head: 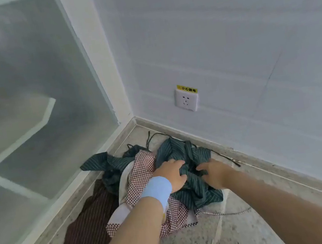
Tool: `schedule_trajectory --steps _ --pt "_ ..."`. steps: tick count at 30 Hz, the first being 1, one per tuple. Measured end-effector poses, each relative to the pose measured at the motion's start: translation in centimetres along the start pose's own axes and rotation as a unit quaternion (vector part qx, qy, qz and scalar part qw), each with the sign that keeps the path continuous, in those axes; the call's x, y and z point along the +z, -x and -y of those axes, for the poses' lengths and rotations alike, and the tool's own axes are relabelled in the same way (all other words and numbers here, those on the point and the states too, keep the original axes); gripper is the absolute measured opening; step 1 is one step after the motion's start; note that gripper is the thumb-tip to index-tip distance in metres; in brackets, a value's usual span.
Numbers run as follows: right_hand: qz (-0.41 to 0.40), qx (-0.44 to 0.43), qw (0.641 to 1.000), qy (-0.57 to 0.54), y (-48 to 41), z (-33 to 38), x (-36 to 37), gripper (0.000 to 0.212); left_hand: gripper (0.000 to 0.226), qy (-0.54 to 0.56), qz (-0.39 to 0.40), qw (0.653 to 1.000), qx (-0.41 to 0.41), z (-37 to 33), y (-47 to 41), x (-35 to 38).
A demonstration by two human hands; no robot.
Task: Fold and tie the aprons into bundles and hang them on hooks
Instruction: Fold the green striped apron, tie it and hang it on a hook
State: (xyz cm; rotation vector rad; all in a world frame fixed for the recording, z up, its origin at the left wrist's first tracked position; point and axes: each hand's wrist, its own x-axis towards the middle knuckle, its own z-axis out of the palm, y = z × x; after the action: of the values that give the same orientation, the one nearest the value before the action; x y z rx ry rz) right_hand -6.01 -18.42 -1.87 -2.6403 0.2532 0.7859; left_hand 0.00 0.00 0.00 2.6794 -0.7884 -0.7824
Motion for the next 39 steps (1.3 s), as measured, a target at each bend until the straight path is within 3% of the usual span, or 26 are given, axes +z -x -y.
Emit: schedule_trajectory --steps 8,13,17,19,21,23,24,27,29,31,34,35,37,39 --pt "0.062 0.061 0.993 -0.076 -4.3 -4.3 4.3 0.041 0.072 -0.151 0.112 0.982 0.007 0.3 -5.5 4.8" --pt "-0.030 0.090 0.980 -0.177 -3.3 -3.6 5.0 0.035 0.045 -0.158 0.098 0.982 -0.016 1.9 -3.9 5.0" --pt "-0.091 0.086 0.943 -0.309 -0.8 -1.7 2.5 0.023 0.044 -0.167 0.123 0.977 -0.046 1.4 -1.9 2.5" --pt "-0.102 0.076 0.922 -0.367 0.5 -0.4 0.7 0.022 0.050 -0.113 0.088 0.989 -0.038 0.3 -1.0 1.1" --pt "-0.112 0.054 0.902 -0.413 2.3 1.3 -1.2 0.024 0.068 0.058 0.076 0.995 -0.015 -1.1 0.3 -0.4" --pt "-0.136 0.019 0.891 -0.432 4.1 3.0 -3.1 0.027 0.080 0.224 0.085 0.971 0.019 -3.0 1.9 -1.8" --pt "-0.148 0.000 0.884 -0.444 5.3 3.8 -4.1 0.027 0.076 0.255 0.067 0.964 0.043 -3.7 2.8 -2.3" --pt "-0.168 -0.043 0.854 -0.491 9.2 5.8 -6.7 0.022 0.028 0.238 -0.015 0.967 0.086 -4.5 4.9 -4.0" --pt "-0.181 -0.057 0.834 -0.518 11.1 6.5 -8.0 0.022 0.008 0.163 0.007 0.982 0.092 -4.5 6.1 -5.4" --pt "-0.205 -0.075 0.808 -0.547 12.9 7.0 -9.0 0.028 0.010 0.109 0.026 0.990 0.091 -4.4 7.5 -6.4" --pt "-0.190 -0.090 0.760 -0.615 15.0 7.0 -9.3 0.061 0.024 0.142 -0.027 0.988 0.059 -5.0 9.7 -8.2" --pt "-0.181 -0.089 0.767 -0.609 15.6 7.1 -9.0 0.071 0.022 0.178 -0.049 0.981 0.061 -5.3 10.4 -9.0" --pt "-0.178 -0.091 0.828 -0.524 17.2 7.5 -7.8 0.083 0.019 0.243 -0.086 0.962 0.085 -6.2 11.9 -10.4" --pt "-0.179 -0.085 0.887 -0.416 18.5 8.3 -6.8 0.077 0.019 0.293 -0.116 0.943 0.111 -7.3 13.4 -11.8"
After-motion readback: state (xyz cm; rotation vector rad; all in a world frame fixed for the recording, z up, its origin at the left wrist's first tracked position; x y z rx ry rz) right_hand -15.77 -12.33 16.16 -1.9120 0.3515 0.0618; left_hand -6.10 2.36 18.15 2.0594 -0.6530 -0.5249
